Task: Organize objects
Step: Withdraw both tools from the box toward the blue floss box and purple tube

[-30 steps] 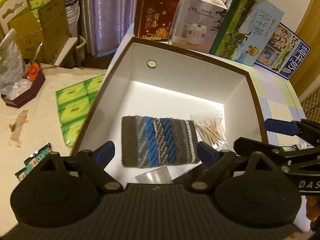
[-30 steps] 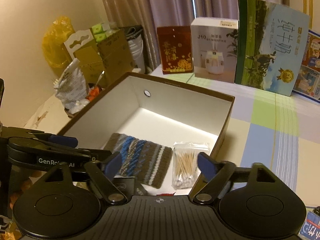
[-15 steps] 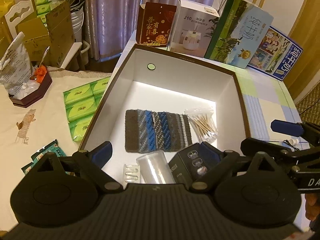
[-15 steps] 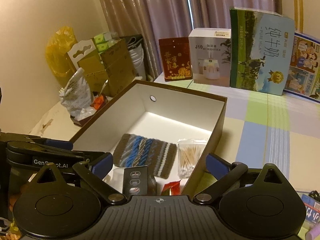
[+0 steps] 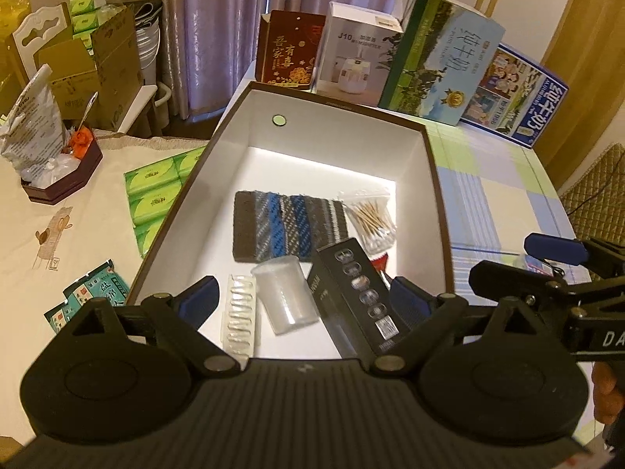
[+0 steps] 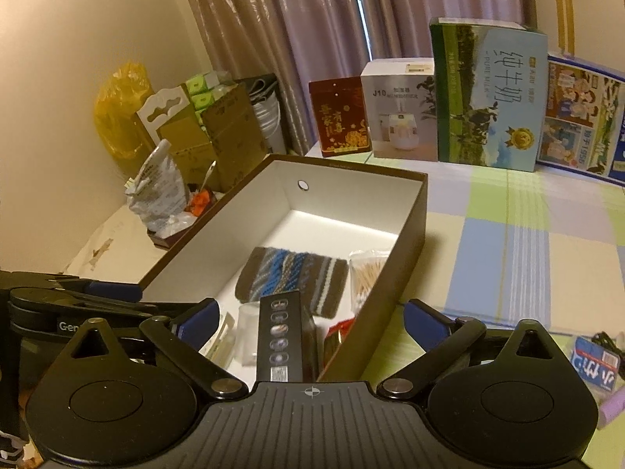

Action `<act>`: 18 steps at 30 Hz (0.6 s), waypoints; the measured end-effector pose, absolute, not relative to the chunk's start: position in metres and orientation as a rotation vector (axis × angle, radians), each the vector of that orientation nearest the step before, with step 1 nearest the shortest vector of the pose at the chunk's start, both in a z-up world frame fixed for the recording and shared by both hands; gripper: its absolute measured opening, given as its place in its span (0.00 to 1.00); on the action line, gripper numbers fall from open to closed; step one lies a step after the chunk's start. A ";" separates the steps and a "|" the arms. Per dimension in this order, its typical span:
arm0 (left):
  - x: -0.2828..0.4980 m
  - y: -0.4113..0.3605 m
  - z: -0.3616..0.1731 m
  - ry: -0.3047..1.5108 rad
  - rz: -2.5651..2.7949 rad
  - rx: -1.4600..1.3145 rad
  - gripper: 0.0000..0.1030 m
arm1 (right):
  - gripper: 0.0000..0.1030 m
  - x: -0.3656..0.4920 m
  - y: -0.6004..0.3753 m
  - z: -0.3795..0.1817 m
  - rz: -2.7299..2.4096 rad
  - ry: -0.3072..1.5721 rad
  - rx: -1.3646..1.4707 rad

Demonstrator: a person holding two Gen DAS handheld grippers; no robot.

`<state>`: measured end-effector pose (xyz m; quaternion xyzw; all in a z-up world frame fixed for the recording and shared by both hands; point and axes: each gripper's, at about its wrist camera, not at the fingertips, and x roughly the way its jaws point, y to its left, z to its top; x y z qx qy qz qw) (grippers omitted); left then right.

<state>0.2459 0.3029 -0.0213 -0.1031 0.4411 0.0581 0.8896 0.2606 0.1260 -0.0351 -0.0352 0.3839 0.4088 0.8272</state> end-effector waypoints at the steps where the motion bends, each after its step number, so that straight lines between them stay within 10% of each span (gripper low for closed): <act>1: 0.243 0.300 -0.020 0.915 0.118 -0.214 0.90 | 0.95 0.258 0.123 -0.034 0.868 0.815 -0.074; 18: 0.207 0.244 -0.012 0.920 0.079 -0.203 0.90 | 0.96 0.234 0.062 -0.029 0.860 0.835 -0.047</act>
